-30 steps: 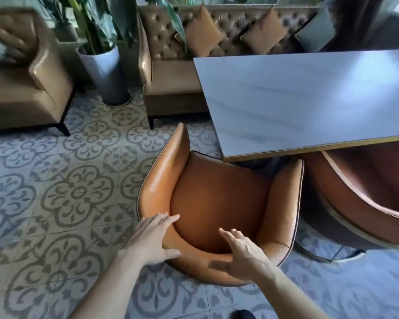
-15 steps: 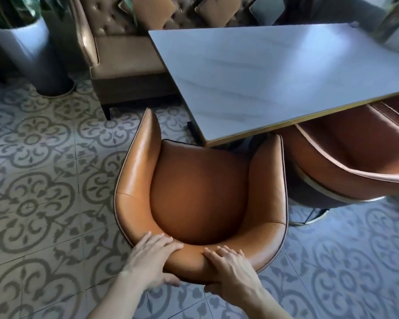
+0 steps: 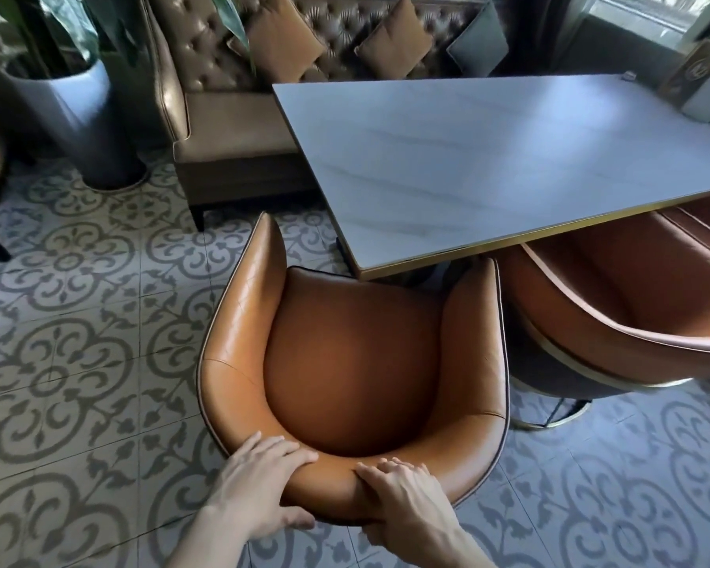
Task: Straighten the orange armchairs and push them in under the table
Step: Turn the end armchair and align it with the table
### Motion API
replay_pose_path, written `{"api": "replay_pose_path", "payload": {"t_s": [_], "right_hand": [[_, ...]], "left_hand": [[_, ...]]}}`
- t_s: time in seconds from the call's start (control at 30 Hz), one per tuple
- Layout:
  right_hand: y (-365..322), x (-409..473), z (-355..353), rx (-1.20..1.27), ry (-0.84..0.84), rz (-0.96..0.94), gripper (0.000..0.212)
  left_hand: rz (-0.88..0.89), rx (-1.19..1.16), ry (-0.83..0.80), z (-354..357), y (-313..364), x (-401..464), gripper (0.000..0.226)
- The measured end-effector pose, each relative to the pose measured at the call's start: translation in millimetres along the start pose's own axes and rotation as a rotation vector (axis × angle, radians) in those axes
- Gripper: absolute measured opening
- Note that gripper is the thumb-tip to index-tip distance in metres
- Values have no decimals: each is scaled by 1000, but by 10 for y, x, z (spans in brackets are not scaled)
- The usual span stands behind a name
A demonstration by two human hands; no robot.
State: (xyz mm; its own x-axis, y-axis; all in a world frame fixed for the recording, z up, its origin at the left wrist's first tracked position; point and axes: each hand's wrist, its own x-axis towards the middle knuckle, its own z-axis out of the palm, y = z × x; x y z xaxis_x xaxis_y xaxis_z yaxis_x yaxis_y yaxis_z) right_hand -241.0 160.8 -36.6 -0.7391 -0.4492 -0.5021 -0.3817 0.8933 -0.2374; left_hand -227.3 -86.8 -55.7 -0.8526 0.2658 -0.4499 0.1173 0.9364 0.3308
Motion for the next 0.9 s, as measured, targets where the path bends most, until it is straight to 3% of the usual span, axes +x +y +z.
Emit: {"api": "replay_pose_path", "payload": {"t_s": [0.7, 0.9], "right_hand": [[1846, -553, -258, -47, -66, -153, 69], [2205, -730, -368, -69, -95, -173, 74]], "left_hand": [[-199, -164, 77, 515, 1941, 369, 99], [-223, -203, 64, 619, 2378, 470, 95]]}}
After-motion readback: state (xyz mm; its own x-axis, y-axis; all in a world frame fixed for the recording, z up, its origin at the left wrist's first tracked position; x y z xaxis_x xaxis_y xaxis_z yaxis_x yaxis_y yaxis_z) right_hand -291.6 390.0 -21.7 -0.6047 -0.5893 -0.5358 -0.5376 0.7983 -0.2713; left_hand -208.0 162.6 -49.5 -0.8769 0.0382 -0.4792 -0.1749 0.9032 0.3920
